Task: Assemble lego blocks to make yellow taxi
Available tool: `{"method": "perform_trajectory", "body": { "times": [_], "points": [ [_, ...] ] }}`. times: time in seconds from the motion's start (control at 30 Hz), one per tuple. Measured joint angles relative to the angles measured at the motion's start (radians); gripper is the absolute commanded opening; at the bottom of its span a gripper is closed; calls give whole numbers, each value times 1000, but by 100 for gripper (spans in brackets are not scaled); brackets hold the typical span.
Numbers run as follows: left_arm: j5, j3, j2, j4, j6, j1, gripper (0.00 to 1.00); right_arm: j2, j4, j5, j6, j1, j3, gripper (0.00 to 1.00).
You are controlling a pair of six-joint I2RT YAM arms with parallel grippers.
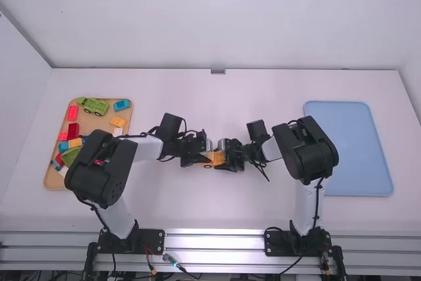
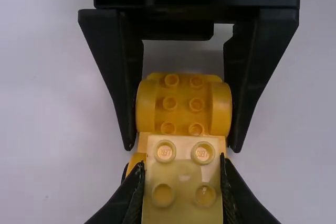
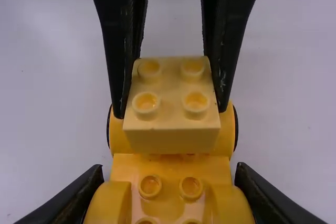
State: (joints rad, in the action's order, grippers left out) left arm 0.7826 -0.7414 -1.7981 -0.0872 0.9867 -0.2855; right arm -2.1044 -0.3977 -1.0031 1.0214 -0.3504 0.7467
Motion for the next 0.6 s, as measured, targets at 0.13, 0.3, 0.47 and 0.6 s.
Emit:
{"method": "perform_trajectory", "body": {
  "times": [0.13, 0.3, 0.47, 0.6],
  "points": [
    [1, 0, 0, -5, 2, -3, 70, 0, 0, 0, 1, 0, 0, 58],
    [0, 0, 0, -4, -4, -2, 83, 0, 1, 0, 2, 0, 0, 58],
    [0, -21, -1, 71, -51, 2, 85, 0, 0, 0, -2, 0, 0, 58],
    [19, -69, 16, 191, -28, 3, 99, 0, 2, 0, 0, 0, 0, 62]
  ]
}}
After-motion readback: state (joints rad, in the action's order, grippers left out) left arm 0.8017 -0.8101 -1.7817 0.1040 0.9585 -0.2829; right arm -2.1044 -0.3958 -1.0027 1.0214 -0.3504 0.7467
